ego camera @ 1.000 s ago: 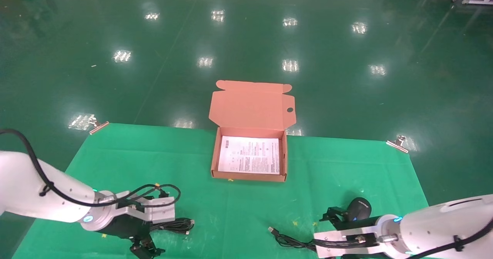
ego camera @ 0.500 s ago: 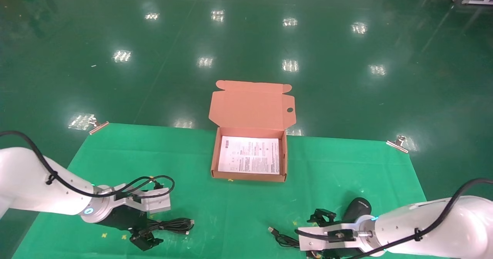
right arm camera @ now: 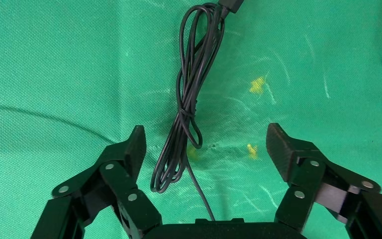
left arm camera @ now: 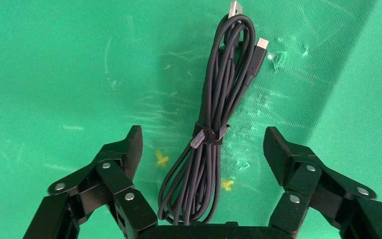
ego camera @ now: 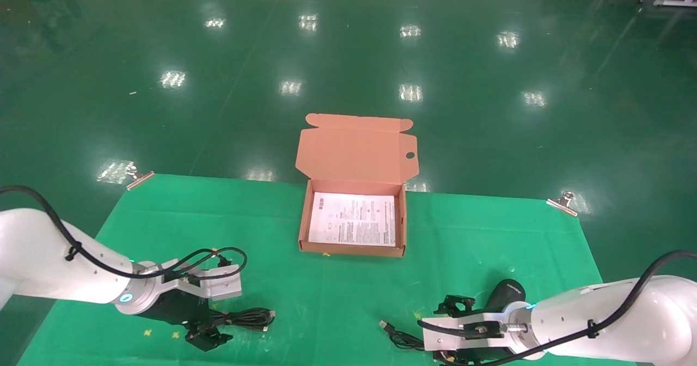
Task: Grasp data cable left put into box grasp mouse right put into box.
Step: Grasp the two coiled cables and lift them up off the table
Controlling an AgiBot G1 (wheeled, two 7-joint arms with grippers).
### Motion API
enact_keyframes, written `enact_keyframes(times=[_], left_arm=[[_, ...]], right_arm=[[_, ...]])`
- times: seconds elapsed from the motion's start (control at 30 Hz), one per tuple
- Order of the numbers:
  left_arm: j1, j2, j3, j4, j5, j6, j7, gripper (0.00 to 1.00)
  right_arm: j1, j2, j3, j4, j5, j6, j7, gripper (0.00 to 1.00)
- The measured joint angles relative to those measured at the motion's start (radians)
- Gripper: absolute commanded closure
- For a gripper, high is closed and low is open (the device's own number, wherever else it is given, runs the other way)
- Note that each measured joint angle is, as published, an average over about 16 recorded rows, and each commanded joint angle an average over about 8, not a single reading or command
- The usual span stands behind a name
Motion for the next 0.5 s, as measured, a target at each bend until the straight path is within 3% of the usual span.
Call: enact_keyframes(times=[0.5], left_arm=[[0.001, -0.003, 0.001, -0.012, 0.002, 0.006, -0.005, 1.00]], right_arm=[[0.001, 0.004, -0.001, 0.009, 0.000, -0.006, 0.000, 1.00]])
